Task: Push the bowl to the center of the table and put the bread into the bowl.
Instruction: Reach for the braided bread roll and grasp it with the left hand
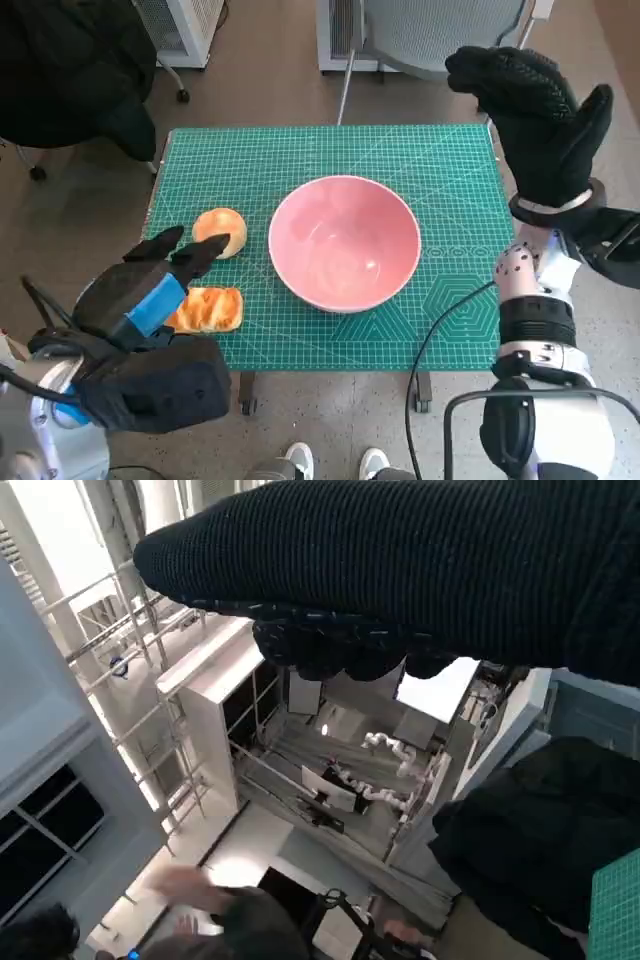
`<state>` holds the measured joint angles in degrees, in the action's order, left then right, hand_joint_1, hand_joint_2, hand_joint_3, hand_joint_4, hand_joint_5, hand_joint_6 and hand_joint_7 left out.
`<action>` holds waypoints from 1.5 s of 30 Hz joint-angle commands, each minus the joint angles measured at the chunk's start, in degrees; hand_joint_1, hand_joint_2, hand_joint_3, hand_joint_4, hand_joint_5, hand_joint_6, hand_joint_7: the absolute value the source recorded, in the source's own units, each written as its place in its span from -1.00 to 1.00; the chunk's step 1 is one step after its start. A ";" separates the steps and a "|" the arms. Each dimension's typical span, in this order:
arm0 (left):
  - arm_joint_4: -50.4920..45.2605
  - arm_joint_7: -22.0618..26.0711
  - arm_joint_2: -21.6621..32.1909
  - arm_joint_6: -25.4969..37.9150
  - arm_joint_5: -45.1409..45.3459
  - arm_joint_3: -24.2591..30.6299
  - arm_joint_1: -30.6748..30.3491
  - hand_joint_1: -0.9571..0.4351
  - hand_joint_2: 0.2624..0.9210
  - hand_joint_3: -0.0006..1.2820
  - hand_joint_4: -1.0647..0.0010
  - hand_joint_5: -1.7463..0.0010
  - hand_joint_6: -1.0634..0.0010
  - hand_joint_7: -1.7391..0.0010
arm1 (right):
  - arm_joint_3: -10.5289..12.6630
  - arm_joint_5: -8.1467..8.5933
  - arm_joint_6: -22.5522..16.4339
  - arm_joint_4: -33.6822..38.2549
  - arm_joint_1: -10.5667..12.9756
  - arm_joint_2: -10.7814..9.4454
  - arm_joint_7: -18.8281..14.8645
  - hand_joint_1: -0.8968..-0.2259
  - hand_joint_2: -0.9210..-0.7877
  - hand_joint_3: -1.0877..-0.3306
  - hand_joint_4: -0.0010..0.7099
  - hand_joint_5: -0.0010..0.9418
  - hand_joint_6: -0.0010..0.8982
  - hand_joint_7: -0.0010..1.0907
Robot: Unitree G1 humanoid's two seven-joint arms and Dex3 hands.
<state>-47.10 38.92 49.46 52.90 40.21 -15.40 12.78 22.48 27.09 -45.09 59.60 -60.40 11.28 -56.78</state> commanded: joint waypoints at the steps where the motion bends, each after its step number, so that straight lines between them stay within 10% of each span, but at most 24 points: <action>1: 1.54 1.04 -0.21 -0.38 1.79 -0.94 -0.39 0.17 0.24 -0.99 0.67 0.99 0.36 0.99 | 0.22 0.32 0.65 0.82 0.06 0.17 0.03 -0.51 -1.00 -0.25 -0.39 -0.99 -0.36 -0.99; 45: 25.68 1.88 -10.98 -3.12 11.10 -5.06 4.73 0.19 0.34 -0.99 0.66 1.00 0.38 1.00 | -0.19 0.40 1.25 -0.82 0.75 0.15 -0.05 -0.53 -1.00 -0.24 -0.38 -1.00 -0.36 -0.99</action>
<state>-22.68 40.35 39.03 49.55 50.14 -19.98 16.47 22.37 27.33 -44.43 58.79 -60.46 11.15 -56.69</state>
